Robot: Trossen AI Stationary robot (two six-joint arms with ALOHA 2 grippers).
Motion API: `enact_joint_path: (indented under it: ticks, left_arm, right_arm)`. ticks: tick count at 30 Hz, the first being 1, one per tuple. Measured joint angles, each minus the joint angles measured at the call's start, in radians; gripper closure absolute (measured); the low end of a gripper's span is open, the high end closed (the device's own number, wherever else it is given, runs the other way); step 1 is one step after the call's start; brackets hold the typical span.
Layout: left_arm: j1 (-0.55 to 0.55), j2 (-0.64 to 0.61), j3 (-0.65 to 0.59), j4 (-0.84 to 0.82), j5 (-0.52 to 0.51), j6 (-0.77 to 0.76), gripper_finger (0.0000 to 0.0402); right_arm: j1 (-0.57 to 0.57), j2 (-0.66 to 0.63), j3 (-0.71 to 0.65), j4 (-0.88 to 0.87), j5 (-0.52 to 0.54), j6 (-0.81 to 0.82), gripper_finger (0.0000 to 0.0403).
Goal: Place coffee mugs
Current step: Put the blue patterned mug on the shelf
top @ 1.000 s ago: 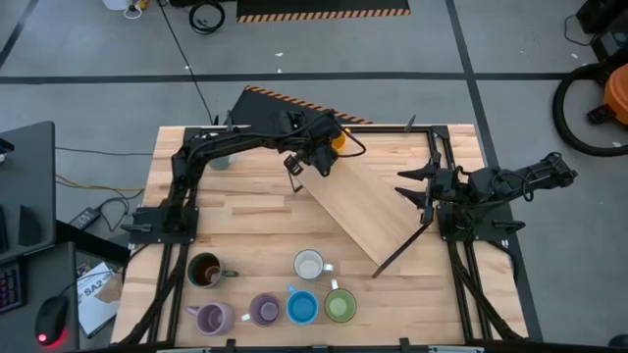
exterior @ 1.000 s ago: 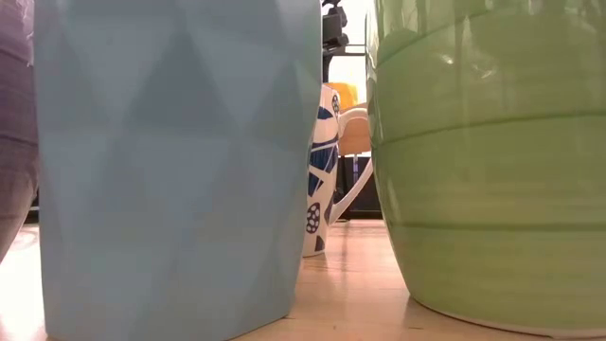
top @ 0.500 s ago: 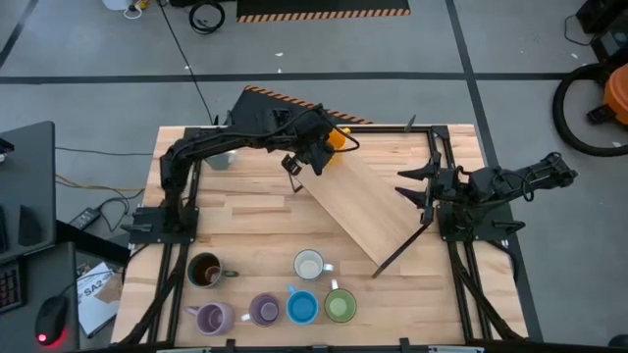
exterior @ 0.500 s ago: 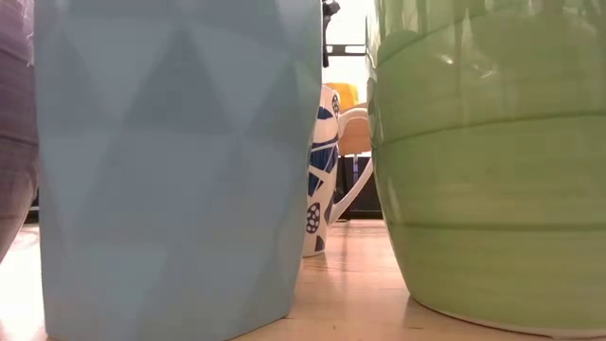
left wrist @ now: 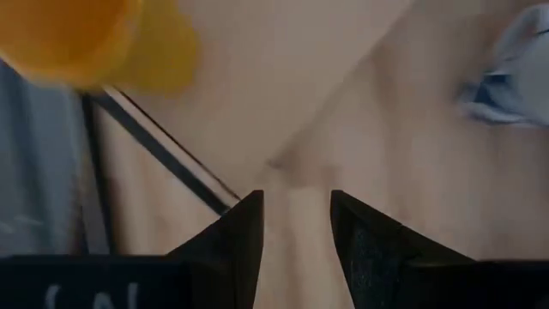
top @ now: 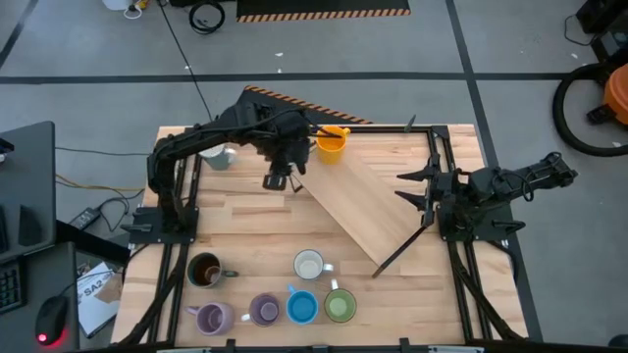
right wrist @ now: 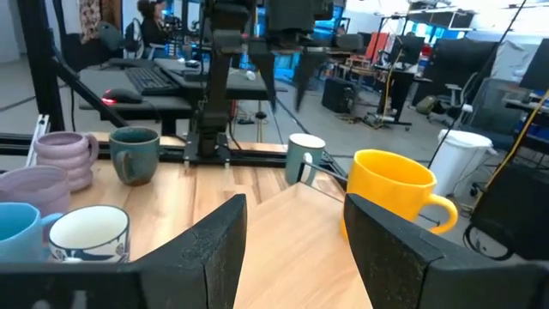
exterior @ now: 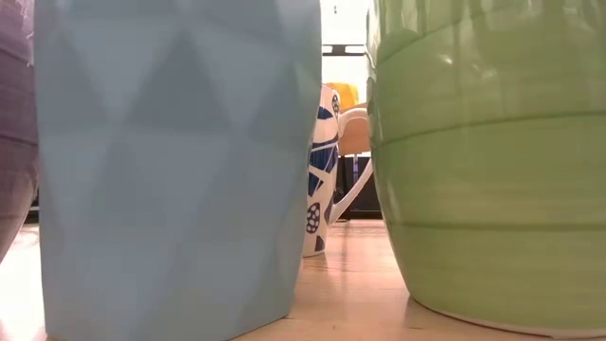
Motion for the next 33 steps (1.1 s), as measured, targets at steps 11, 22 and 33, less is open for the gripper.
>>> enact_joint_path:
  ticks: [11, 22, 33]
  left_arm:
    - [-0.22, 0.005, -0.116, -0.004, 0.024, -0.126, 0.026]
    - [-0.349, 0.006, -0.27, 0.095, 0.007, -0.263, 0.026]
    - [-0.541, 0.007, -0.432, 0.238, -0.232, 0.118, 0.026]
  right_arm:
    - [-0.001, 0.0, 0.0, 0.01, 0.059, -0.024, 0.02]
    - [-0.001, 0.0, 0.0, 0.015, 0.058, 0.008, 0.02]
    - [-0.001, 0.0, 0.0, 0.014, 0.058, 0.01, 0.02]
